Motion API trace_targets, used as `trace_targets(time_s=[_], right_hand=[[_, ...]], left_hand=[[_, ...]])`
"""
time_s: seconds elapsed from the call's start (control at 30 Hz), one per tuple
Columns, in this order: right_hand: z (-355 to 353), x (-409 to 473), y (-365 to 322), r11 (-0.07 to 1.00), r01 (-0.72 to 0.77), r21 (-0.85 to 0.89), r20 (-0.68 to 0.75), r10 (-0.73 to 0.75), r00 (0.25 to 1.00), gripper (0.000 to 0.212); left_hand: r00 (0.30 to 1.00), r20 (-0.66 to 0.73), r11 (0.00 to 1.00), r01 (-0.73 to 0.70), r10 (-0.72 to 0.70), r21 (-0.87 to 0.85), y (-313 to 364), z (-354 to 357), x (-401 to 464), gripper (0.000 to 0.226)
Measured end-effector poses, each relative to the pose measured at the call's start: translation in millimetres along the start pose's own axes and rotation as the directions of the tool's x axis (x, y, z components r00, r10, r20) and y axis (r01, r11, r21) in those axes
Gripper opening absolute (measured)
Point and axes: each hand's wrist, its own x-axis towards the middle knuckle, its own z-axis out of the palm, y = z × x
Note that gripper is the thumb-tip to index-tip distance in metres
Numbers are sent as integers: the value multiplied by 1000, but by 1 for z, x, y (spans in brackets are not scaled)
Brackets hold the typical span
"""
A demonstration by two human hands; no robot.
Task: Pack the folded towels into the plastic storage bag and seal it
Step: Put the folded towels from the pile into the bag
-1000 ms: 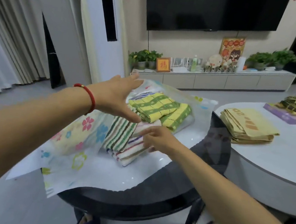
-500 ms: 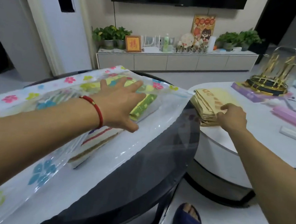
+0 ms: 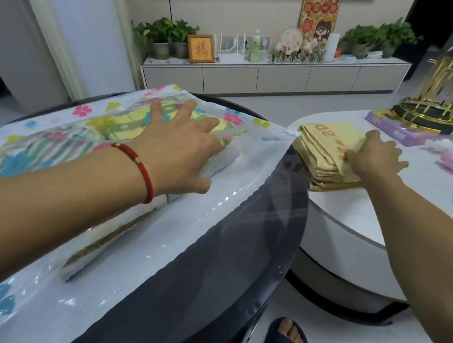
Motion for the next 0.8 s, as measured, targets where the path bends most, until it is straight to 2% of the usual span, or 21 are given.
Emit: trace_targets(time_s=[0.1,0.2,0.27,0.33,0.4,0.5,0.6,0.67,0.8], right_hand=[[-14,1,-6,991,118,70,39,-121,992,75],[-33,2,-13,948,7,317,168,-63,984,76],[-51,-1,-15,827,-162,539,278,6,961,64],[-69,-10,-12,628,-279,726,375,-20,927,49],[-90,-28,-7,496,-298,816,391,-93,916,44],[-121,-63,4,383,-277,881,359,-161,919,45],[-152,-109,10,352,-268,897,365,-246,898,38],[-168,-143,10,373,-258,891,393,-350,850,34],[-188,-210,-8,497,-196,845,491,-579,651,34]], left_hand=[[1000,-7,999,24,-24,-22,-1,-4,-3,65],[998,-38,998,49,-50,-42,-7,-8,-16,47],[995,-57,996,79,-82,-49,-14,-7,-30,38],[991,-54,990,119,-123,-69,-22,-7,-48,34],[986,-52,986,154,-157,-64,-30,-8,-67,34],[978,-39,979,203,-204,-27,-40,-13,-99,32],[969,4,969,248,-248,22,-47,-14,-132,30],[957,44,957,285,-288,55,-50,-13,-155,33],[924,67,923,367,-376,113,-71,-14,-200,55]])
